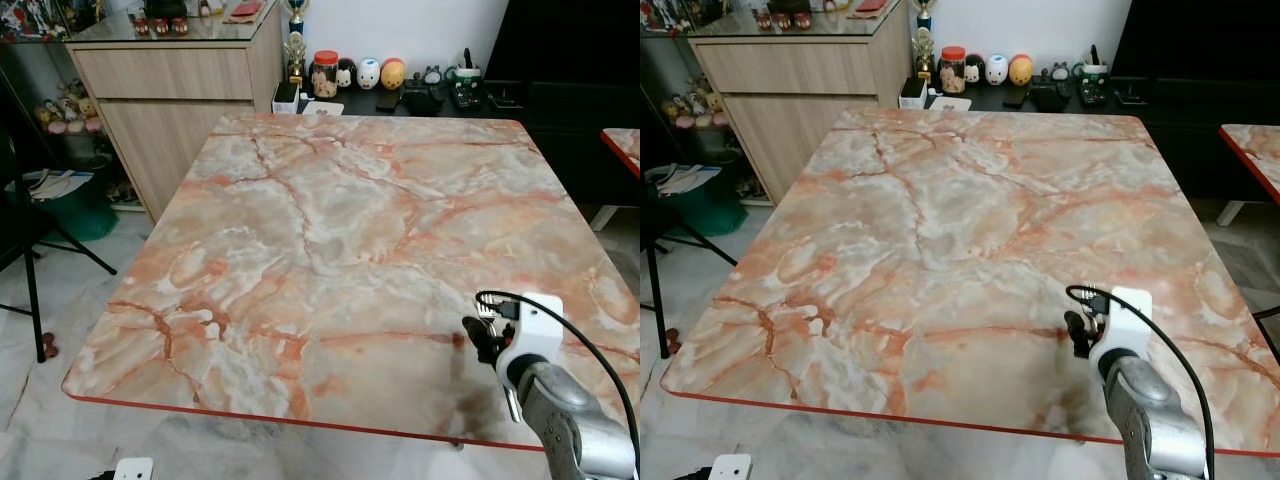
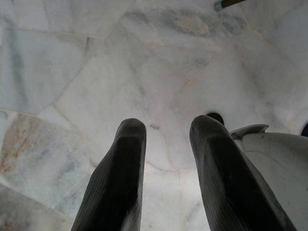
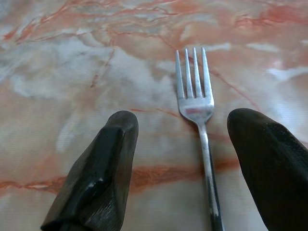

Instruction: Setting the table

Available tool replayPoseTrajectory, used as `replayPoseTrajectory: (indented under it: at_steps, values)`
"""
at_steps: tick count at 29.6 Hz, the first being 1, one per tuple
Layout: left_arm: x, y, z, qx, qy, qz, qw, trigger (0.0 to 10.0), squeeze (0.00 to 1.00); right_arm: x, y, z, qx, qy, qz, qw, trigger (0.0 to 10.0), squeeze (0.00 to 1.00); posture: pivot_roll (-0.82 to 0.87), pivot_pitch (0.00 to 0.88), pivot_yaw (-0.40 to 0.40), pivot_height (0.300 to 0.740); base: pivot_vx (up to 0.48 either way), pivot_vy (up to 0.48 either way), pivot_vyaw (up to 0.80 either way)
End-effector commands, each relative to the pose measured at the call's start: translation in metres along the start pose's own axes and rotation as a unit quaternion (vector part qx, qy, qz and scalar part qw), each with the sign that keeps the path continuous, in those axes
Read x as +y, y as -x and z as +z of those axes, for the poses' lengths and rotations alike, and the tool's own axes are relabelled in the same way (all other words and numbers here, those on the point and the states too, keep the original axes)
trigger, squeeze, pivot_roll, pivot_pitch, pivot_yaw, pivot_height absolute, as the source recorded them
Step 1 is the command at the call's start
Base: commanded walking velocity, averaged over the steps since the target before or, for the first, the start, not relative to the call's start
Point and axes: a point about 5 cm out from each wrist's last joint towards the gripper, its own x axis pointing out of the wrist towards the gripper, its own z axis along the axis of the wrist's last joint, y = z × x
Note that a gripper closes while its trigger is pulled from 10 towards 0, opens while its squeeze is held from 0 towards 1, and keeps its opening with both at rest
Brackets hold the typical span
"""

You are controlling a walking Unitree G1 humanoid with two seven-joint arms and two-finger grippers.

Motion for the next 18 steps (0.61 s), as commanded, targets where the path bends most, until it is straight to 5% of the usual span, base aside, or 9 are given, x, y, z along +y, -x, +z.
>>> replayPoseTrajectory:
  at_steps: [1, 18]
  values:
    - [-0.0011, -0.0001, 0.0008, -0.003, -0.010, -0.001, 1.000, 10.0, 0.00, 0.0007, -0.0020, -0.0006, 0.003, 0.003, 0.002, 1.000, 10.0, 0.00, 0.02, 0.000, 0.005, 0.740, 0.000, 0.000, 0.00]
    - [-0.0017, -0.0003, 0.0009, -0.003, -0.008, -0.001, 1.000, 10.0, 0.00, -0.0025, -0.0051, -0.0026, 0.010, 0.004, -0.008, 1.000, 10.0, 0.00, 0.02, 0.016, 0.003, 0.740, 0.000, 0.000, 0.00]
